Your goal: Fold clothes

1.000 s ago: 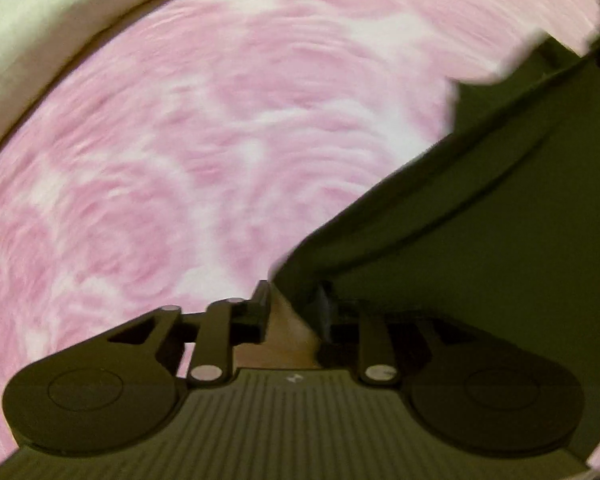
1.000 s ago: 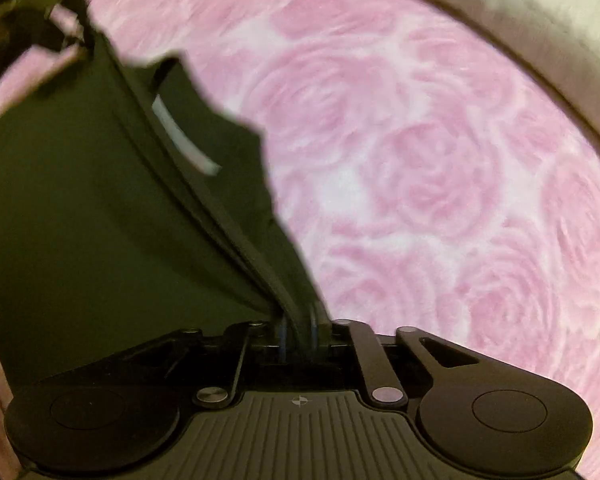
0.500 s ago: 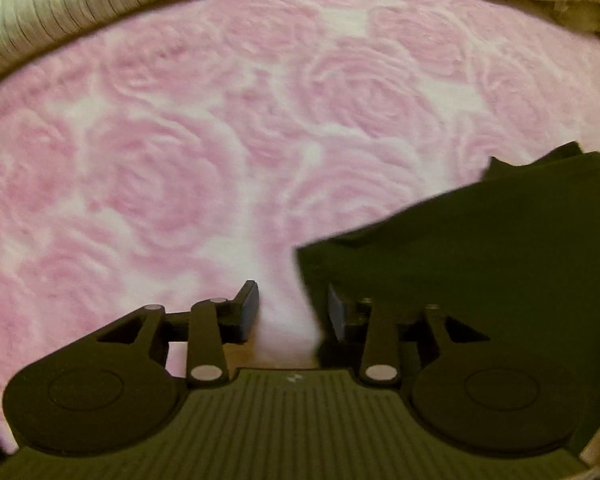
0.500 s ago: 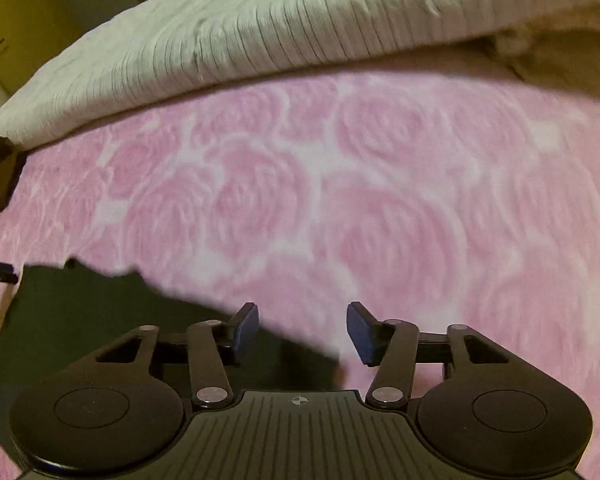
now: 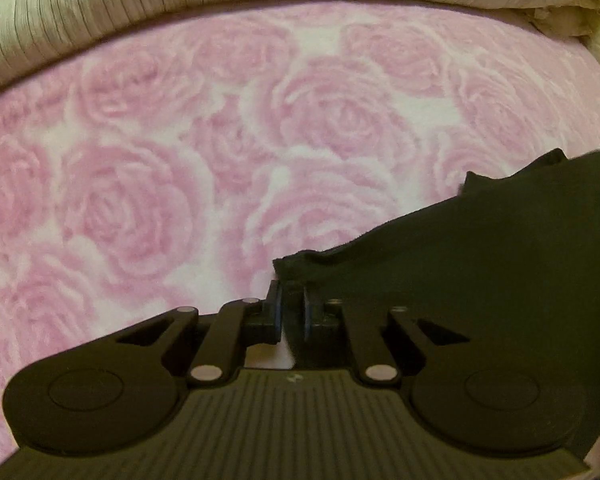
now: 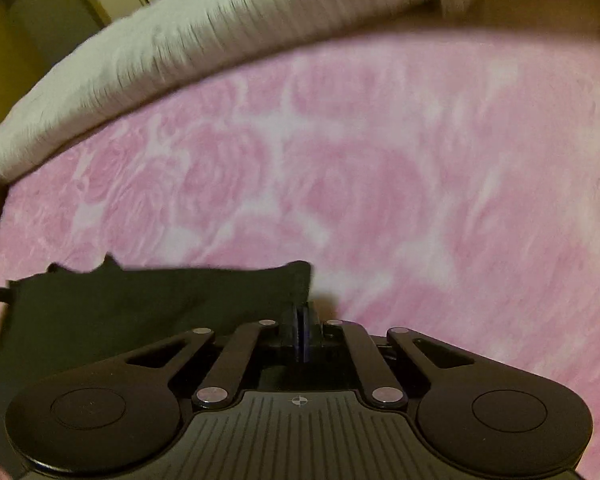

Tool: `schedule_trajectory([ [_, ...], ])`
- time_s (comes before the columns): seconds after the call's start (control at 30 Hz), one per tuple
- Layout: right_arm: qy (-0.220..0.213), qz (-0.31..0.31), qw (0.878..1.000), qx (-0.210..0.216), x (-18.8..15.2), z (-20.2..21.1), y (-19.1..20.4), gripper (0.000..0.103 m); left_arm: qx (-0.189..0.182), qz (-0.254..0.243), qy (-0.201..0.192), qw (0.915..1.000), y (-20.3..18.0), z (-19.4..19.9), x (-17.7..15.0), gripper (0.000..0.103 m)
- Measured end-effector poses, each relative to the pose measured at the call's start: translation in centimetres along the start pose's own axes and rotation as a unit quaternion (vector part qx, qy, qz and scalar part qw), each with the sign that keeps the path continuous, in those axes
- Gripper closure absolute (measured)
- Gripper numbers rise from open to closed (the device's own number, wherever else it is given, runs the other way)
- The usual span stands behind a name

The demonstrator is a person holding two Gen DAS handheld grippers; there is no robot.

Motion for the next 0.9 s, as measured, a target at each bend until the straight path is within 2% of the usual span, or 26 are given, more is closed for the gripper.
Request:
schedule_trajectory([
  [0.27,0.023,0.046,0.998,-0.032,-1.0,-2.3,0.3,0.103,0.014,-0.002,0.007,0.9999,0.5,-0.4,-0.9,0.096],
  [0.37,0.033,0.061,0.997,-0.045,-1.5,-3.3,0.4,0.102,0.015,-0.004,0.013,0.9998,0.7,-0.6,-0.8,0.092],
  [0.43,0.024,0.063,0.996,-0.06,-2.0,-2.3,0.9,0.097,0.024,0.001,0.005,0.9997,1.1,0.2,-0.7,0.083],
  [0.47,0.016,0.062,0.996,-0.07,-2.2,-1.3,1.2,0.091,0.028,0.005,0.002,0.9996,1.3,0.7,-0.9,0.081],
  [0.5,0.007,0.06,0.995,-0.08,-2.5,-0.3,1.5,0.085,0.031,0.009,-0.001,0.9995,1.5,1.3,-1.0,0.082],
  [0.6,-0.019,0.056,0.992,-0.109,-3.4,2.6,2.5,0.08,0.036,0.012,-0.005,0.9993,1.3,3.6,-2.5,0.084],
  [0.67,-0.034,0.051,0.991,-0.122,-4.2,4.6,3.3,0.079,0.028,0.001,-0.011,0.9995,-0.1,5.4,-3.9,0.084],
  [0.73,-0.04,0.038,0.993,-0.104,-6.6,6.6,4.5,0.079,0.0,-0.006,-0.012,0.9999,-2.2,6.6,-5.6,0.084],
  [0.83,0.003,0.018,0.998,-0.055,-11.3,7.0,6.3,0.079,-0.058,-0.018,0.007,0.9981,-6.3,7.3,-9.1,0.084],
  [0.9,0.039,0.022,0.998,-0.051,-14.3,6.2,6.5,0.079,-0.062,-0.022,0.023,0.9975,-7.1,7.1,-10.9,0.083],
])
Point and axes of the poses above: each gripper's, at about its wrist camera, not at the fingertips, and z roughly against the way its jaws point, y to its left, x to its top, the point moved 5 cm from there along -z, roughly the way its jaws point, and after that the axes turned 7 degrees about -z, right-handed, at the moved point
